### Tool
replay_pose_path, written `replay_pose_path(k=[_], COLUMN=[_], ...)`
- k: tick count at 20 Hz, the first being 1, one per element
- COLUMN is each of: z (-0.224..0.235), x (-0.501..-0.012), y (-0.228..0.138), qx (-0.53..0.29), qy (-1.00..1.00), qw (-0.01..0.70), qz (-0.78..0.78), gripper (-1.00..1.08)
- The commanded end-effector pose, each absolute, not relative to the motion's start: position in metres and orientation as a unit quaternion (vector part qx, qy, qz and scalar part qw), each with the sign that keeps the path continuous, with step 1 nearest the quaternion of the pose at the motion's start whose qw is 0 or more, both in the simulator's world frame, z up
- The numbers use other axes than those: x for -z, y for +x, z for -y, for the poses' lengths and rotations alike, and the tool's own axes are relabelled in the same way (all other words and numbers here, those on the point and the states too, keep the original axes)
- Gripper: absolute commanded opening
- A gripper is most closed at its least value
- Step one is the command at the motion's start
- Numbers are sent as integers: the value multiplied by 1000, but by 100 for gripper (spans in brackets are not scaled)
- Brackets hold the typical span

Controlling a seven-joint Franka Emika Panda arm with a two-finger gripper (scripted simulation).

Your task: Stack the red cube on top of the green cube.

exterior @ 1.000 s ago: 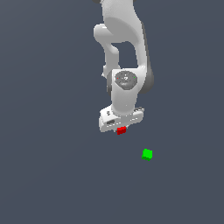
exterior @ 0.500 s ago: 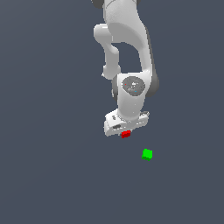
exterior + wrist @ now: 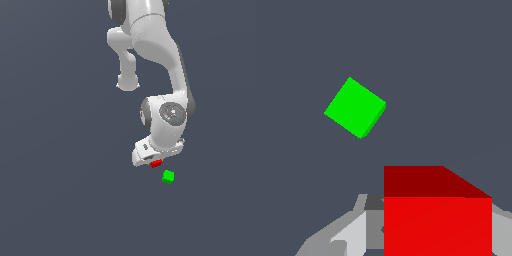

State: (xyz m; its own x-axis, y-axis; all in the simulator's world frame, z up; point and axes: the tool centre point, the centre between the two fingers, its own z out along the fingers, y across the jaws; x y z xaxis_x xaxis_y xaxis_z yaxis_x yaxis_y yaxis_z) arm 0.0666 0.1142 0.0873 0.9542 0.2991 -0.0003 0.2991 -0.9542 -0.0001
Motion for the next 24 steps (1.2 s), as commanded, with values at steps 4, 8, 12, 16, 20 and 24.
replay_pose_path(k=[4, 8, 12, 16, 20, 24], z=[-143, -158, -168, -174, -177, -177], x=[-76, -70, -66, -63, -62, -62], y=[87, 98, 106, 111, 114, 114], qx=[0, 0, 0, 0, 0, 0], qy=[-989, -989, -989, -988, -988, -988], qw=[0, 0, 0, 0, 0, 0], qz=[151, 151, 151, 151, 151, 151], gripper=[-100, -100, -100, -100, -100, 100])
